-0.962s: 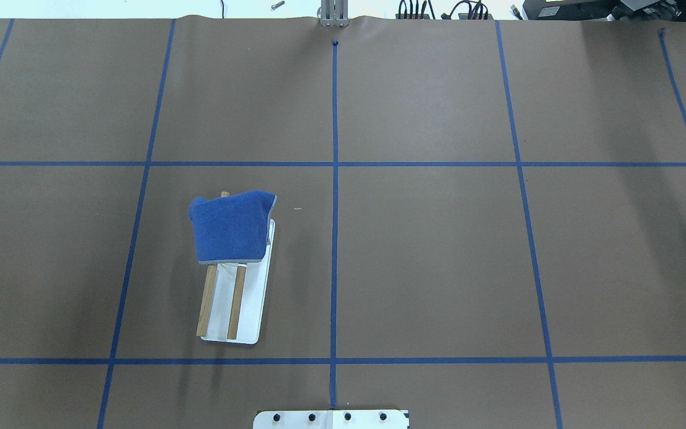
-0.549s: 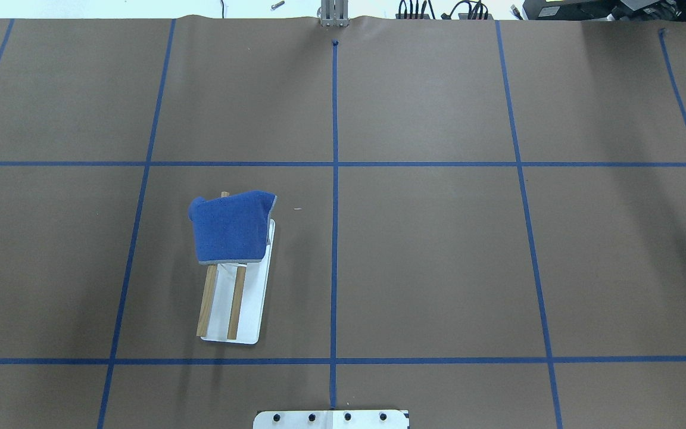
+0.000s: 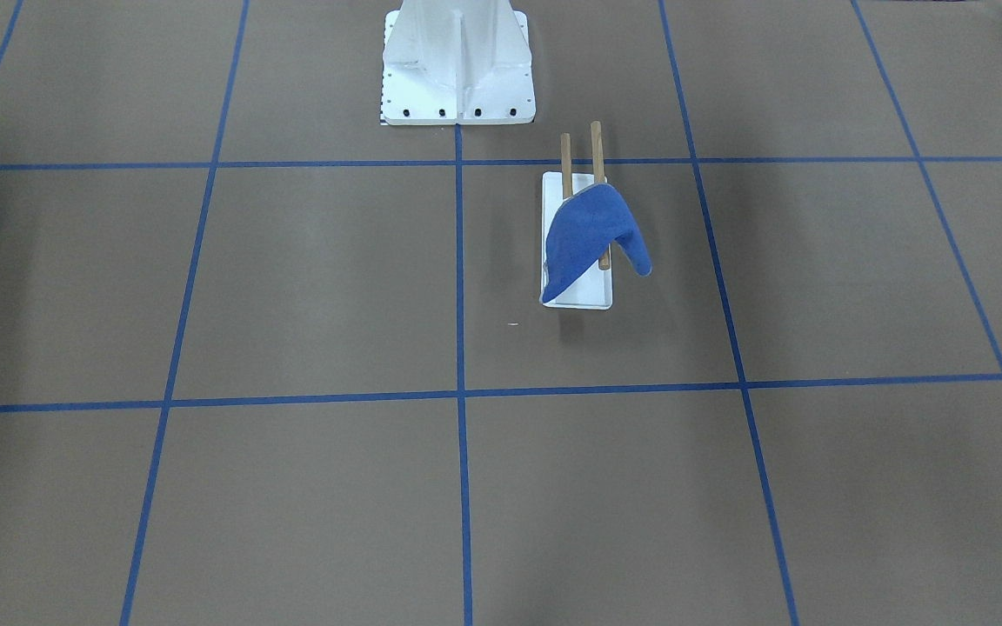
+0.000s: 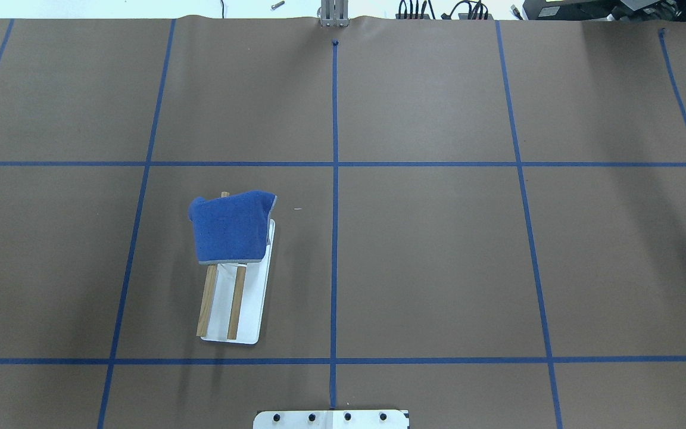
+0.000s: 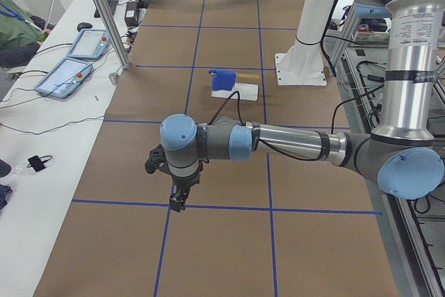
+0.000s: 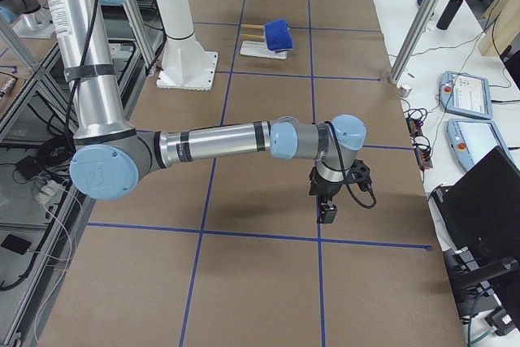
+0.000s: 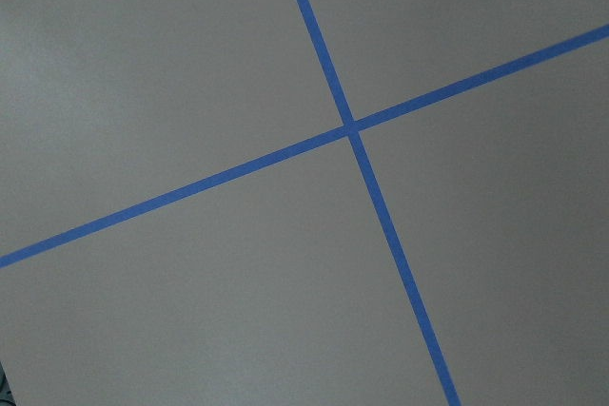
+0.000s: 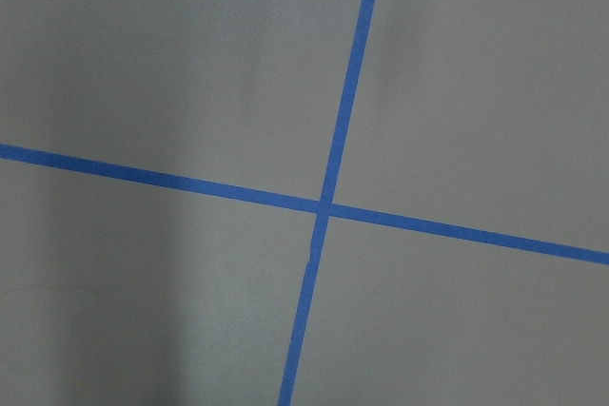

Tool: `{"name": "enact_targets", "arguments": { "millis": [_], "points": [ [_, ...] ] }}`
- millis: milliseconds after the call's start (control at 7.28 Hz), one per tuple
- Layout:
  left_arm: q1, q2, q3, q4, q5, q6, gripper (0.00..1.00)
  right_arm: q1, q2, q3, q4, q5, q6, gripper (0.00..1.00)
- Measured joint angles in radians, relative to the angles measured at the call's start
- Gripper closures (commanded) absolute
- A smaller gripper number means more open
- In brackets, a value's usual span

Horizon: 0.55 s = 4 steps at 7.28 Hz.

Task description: Hang towel on rack

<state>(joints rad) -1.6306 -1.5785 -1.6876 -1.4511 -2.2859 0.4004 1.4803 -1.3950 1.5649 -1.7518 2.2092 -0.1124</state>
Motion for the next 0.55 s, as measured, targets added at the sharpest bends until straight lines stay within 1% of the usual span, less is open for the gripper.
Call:
{"name": "enact_targets", "arguments": {
  "millis": [549],
  "points": [
    [0.0,0.005,0.004,0.0,0.0,0.0,0.02,0.0,-0.011,0.004,0.001,0.027,0.012,0.0]
  ]
}}
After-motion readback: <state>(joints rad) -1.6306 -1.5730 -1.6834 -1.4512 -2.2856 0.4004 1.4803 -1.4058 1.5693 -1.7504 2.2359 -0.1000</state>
